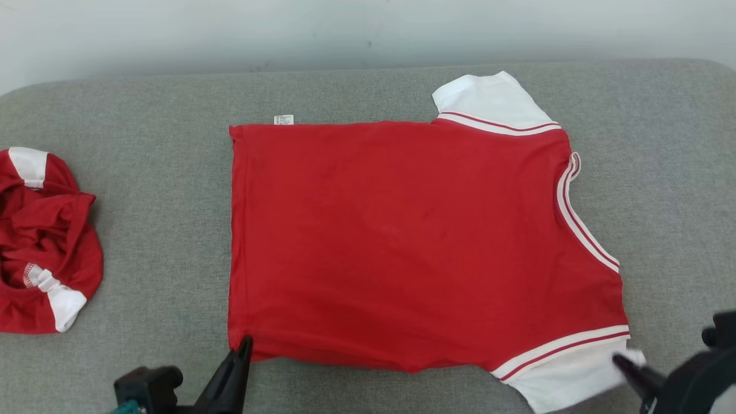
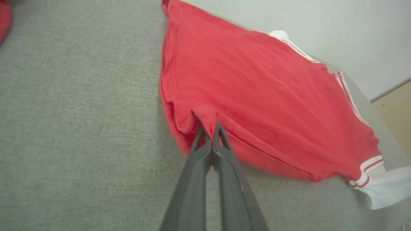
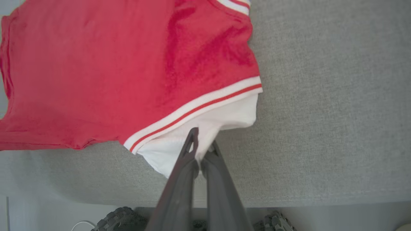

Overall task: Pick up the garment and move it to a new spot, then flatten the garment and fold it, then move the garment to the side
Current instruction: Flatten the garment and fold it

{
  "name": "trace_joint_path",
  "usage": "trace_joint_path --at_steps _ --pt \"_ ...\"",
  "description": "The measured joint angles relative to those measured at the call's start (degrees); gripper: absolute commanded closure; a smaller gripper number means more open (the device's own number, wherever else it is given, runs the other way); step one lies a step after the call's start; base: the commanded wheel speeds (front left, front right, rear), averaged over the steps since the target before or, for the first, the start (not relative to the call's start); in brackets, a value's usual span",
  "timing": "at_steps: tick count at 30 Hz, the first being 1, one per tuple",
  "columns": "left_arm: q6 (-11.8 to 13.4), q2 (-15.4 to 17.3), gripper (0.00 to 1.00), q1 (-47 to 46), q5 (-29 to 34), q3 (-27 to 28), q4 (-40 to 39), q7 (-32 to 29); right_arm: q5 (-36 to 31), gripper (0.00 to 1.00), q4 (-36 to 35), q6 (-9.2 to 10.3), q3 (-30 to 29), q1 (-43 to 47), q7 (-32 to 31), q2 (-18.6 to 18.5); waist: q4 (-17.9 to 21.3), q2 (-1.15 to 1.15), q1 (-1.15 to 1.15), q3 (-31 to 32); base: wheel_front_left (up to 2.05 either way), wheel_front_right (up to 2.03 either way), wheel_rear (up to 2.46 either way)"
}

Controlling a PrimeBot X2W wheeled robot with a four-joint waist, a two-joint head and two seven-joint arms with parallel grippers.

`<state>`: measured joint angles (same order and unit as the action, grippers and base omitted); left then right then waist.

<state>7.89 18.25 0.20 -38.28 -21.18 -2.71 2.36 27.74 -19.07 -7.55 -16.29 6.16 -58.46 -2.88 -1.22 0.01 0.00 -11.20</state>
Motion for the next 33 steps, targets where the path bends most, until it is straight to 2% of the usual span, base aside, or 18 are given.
trace_joint_path --at_steps 7,13,18,26,33 --pt "1.7 -0.1 1.00 -3.3 -1.0 0.4 -2.9 -3.8 0.5 1.00 -1.3 0.00 2.5 -7.6 -1.2 -0.2 -0.2 0.00 0.00 -0.6 0.00 0.00 0.00" --pt "2.9 -0.4 1.00 -9.4 -0.4 0.9 -0.4 -5.8 1.3 1.00 2.3 0.00 3.0 -17.1 -0.1 -2.0 -0.5 0.00 0.00 -2.1 0.00 0.00 0.00" --pt "2.7 -0.9 1.00 -15.9 0.2 1.1 4.7 -5.8 1.4 1.00 6.5 0.00 4.9 -24.2 4.9 -3.2 -1.0 0.00 0.00 -3.9 0.00 0.00 0.00" --pt "1.8 -2.4 1.00 -22.3 1.0 0.8 12.4 -3.7 -0.1 1.00 13.2 0.00 6.9 -30.6 14.6 -5.4 -1.4 0.00 0.01 -6.8 0.00 0.00 0.00" --pt "0.4 -3.3 1.00 -24.7 1.0 0.6 16.6 -1.5 -0.5 1.00 19.1 0.00 7.9 -34.1 18.7 -6.1 -1.3 0.00 0.01 -8.7 0.00 0.00 0.00"
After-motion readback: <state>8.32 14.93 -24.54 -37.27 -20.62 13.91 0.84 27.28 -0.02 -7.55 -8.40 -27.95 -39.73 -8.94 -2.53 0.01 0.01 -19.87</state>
